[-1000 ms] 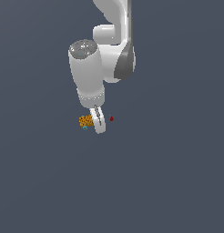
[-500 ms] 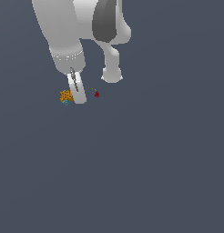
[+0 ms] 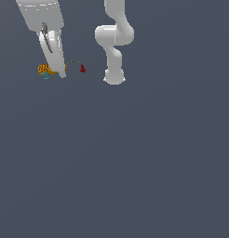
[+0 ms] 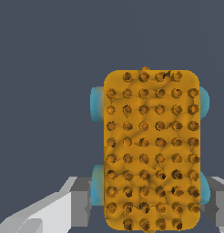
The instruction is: Pick up the object and move it to a goal position.
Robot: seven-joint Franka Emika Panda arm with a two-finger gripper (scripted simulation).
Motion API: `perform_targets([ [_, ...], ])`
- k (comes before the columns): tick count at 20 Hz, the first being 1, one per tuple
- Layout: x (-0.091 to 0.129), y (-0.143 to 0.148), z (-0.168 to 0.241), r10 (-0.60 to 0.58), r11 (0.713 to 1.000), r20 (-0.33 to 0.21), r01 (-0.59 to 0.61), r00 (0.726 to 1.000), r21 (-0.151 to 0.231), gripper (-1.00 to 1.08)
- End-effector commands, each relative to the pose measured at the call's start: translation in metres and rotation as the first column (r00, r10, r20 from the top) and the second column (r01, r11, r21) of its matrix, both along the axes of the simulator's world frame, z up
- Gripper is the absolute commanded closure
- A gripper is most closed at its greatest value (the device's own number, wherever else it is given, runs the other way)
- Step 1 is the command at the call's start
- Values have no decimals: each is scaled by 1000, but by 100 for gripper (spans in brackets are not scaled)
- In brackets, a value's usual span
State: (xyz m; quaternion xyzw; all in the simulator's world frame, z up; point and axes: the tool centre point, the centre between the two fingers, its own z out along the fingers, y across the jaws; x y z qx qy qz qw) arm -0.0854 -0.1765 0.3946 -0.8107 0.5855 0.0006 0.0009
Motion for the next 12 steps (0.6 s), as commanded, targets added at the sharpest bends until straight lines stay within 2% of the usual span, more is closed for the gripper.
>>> perform_targets([
  [1,-7,-9,18,1,1000,-1,-1,1000,-1,108],
  [12,-16,-26,49,3,1000,0,-3,1000,-2,108],
])
